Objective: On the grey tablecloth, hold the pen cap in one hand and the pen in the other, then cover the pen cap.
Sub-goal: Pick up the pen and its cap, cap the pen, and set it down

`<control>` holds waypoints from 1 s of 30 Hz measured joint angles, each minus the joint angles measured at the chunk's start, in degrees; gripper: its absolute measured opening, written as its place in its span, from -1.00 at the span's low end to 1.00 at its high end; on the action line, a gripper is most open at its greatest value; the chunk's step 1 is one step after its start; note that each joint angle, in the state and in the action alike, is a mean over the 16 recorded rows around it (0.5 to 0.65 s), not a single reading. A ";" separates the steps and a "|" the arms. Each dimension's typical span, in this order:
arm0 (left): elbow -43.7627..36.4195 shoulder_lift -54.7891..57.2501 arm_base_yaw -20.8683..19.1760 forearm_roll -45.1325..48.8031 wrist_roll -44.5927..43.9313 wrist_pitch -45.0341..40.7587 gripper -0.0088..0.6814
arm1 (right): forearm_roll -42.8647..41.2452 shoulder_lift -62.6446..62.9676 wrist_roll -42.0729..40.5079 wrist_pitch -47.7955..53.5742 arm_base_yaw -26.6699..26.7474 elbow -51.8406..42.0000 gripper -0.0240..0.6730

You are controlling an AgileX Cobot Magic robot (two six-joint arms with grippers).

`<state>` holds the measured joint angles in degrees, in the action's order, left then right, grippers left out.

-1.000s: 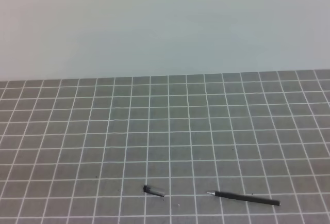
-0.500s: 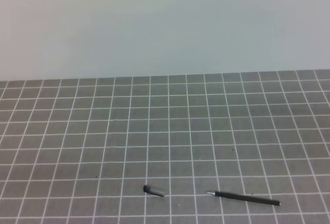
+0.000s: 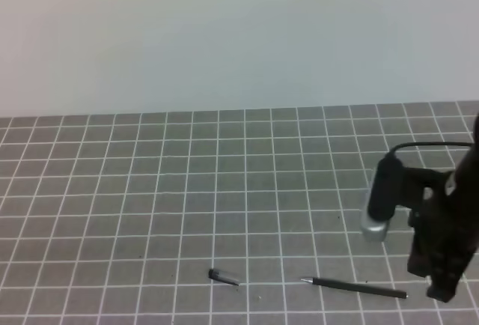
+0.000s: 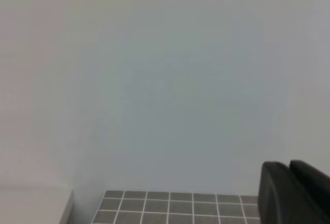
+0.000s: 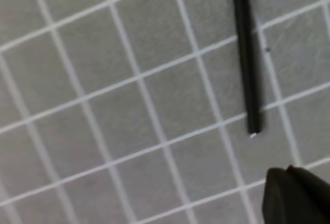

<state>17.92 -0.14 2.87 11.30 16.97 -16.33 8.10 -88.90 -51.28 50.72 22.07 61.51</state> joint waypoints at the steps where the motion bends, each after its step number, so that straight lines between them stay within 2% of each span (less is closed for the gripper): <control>1: 0.00 0.00 0.00 -0.03 0.00 -0.02 -0.98 | -0.74 -0.97 -0.16 -0.53 0.60 0.29 -0.82; 13: -0.05 0.00 0.00 -0.31 0.00 0.22 -0.98 | -1.34 -9.32 -3.42 -3.21 2.36 1.07 -0.09; 17: -0.03 0.00 0.00 -0.31 0.00 0.37 -0.98 | -0.65 -11.15 -4.26 -3.90 2.36 1.15 0.09; 22: -0.02 0.00 0.00 -0.32 0.00 0.42 -0.98 | -0.75 -12.95 -4.48 -5.13 2.36 1.24 0.15; 30: -0.03 0.00 0.00 -0.32 0.00 0.24 -0.98 | -2.66 -14.95 -4.51 -6.76 2.36 1.28 0.09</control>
<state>17.89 -0.14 2.87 10.98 16.97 -16.09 5.44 -103.85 -55.78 43.96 24.43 62.79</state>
